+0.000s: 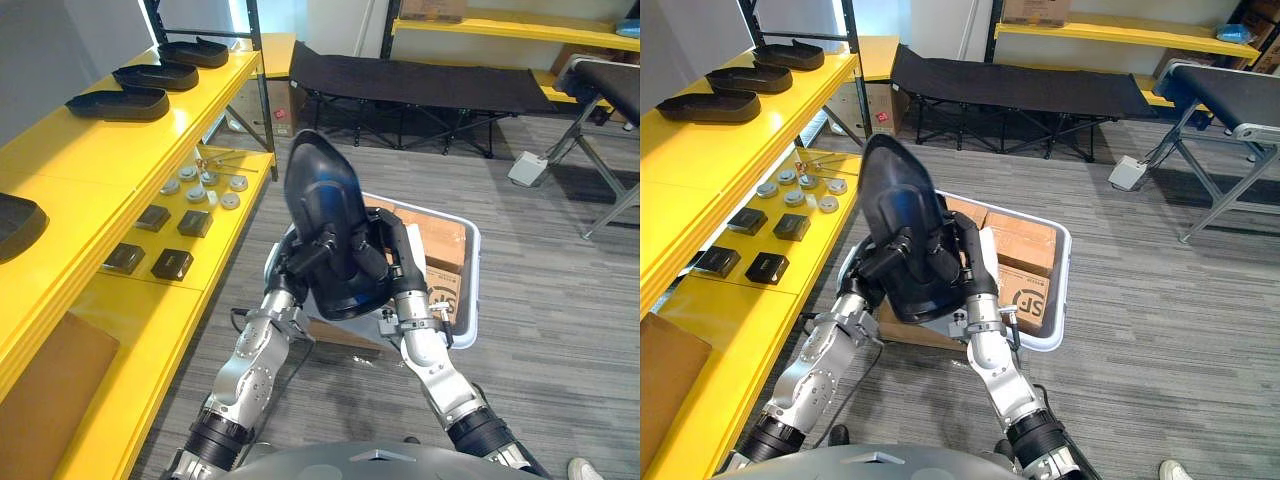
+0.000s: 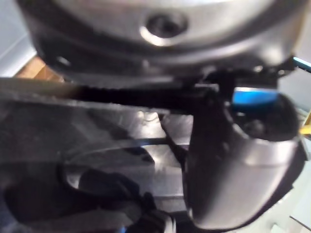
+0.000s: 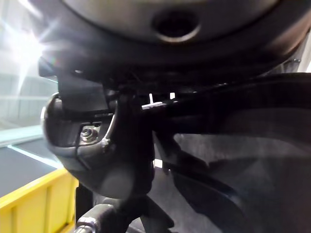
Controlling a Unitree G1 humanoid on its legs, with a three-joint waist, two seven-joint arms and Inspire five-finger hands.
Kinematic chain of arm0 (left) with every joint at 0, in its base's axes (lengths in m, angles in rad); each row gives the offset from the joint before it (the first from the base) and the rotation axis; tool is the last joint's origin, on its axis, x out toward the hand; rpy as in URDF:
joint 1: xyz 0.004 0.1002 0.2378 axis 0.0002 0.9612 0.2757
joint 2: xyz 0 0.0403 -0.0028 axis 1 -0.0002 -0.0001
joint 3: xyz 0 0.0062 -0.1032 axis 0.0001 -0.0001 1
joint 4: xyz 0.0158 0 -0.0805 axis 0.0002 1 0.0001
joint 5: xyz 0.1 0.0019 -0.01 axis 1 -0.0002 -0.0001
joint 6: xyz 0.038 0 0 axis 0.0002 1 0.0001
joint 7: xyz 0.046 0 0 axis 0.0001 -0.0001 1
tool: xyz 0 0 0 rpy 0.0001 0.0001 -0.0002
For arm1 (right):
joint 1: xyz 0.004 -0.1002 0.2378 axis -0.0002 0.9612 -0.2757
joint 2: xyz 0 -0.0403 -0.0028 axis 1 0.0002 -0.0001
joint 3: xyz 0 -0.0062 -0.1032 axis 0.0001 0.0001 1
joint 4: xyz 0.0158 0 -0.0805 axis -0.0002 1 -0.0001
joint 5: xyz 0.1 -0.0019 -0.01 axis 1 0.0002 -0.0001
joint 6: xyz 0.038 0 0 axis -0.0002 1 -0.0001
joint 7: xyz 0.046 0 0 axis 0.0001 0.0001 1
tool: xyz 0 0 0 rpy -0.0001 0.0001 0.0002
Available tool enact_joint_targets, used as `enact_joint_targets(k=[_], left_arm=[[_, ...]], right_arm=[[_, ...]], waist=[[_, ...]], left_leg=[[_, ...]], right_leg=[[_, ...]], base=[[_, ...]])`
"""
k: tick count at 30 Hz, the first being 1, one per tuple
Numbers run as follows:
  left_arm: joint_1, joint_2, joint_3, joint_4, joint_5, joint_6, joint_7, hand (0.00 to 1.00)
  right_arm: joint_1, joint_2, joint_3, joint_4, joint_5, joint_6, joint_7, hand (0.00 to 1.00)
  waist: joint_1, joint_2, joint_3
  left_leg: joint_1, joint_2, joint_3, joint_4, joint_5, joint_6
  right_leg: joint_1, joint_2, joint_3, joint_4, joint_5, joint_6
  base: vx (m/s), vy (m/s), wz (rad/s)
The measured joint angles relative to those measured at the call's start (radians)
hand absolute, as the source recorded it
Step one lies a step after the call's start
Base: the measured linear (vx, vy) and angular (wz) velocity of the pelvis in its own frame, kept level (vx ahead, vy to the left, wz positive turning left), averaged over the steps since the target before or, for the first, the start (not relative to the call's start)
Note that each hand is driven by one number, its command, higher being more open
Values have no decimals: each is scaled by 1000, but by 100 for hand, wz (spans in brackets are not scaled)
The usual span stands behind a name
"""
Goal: Walk over and take three plastic housings, then place them on the shelf
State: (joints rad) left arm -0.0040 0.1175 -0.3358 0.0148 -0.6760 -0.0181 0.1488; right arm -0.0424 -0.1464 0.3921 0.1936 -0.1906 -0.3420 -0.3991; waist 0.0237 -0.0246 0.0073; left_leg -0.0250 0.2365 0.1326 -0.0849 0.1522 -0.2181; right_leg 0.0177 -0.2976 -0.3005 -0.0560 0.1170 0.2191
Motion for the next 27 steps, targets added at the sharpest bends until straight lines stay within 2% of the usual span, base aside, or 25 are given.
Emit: enact_joint_targets(k=[7, 8, 16, 19, 22, 25, 27], left_arm=[[0, 20, -2, 5, -36, 19, -21, 0], [0, 20, -4, 11, -42, 19, -26, 0], [0, 36, -12, 27, -65, 13, -17, 0], [1, 36, -18, 27, -65, -18, -16, 0], [10, 32, -18, -2, -53, -56, -6, 0], [43, -10, -3, -92, 28, -115, 45, 0], [48, -52, 14, -132, 107, -192, 108, 0]], right_arm=[[12, -8, 23, -1, -1, 4, -32, 0], [17, -8, 24, -1, -2, 4, -39, 100], [28, -15, 66, -14, -22, 5, -94, 100], [28, -12, 70, -36, -11, 8, -124, 100], [41, -4, 66, -83, 44, 14, -139, 100], [98, 14, 50, -129, 69, 13, -130, 100], [138, 33, 49, -132, 134, 22, -92, 100]], waist=[[0, -20, -17], [-1, -21, -18], [-1, -36, -28], [0, -36, -28], [-2, -36, -28], [-4, -35, -28], [-4, -32, -27]], left_leg=[[0, 0, -1, 0, -3, -2], [0, 0, -1, 0, -3, -2], [0, 0, -3, 0, -10, -3], [0, 0, -3, 1, -10, -3], [2, 0, -2, 1, -10, -3], [5, 0, 1, 1, -16, -5], [15, 0, 3, 1, -25, -4]], right_leg=[[4, 0, -3, -4, 0, 0], [9, 0, -4, -12, 2, 0], [14, 1, -12, -20, 2, -4], [14, 2, -12, -19, 3, -3], [14, 2, -12, -16, 3, -2], [13, 2, -12, -14, 3, -3], [21, 2, -12, -14, 1, -4]], base=[[0, 0, 0], [0, 0, 0], [0, -1, 1], [0, 0, 0], [0, 0, 0], [0, 0, -2], [-1, 1, -5]])
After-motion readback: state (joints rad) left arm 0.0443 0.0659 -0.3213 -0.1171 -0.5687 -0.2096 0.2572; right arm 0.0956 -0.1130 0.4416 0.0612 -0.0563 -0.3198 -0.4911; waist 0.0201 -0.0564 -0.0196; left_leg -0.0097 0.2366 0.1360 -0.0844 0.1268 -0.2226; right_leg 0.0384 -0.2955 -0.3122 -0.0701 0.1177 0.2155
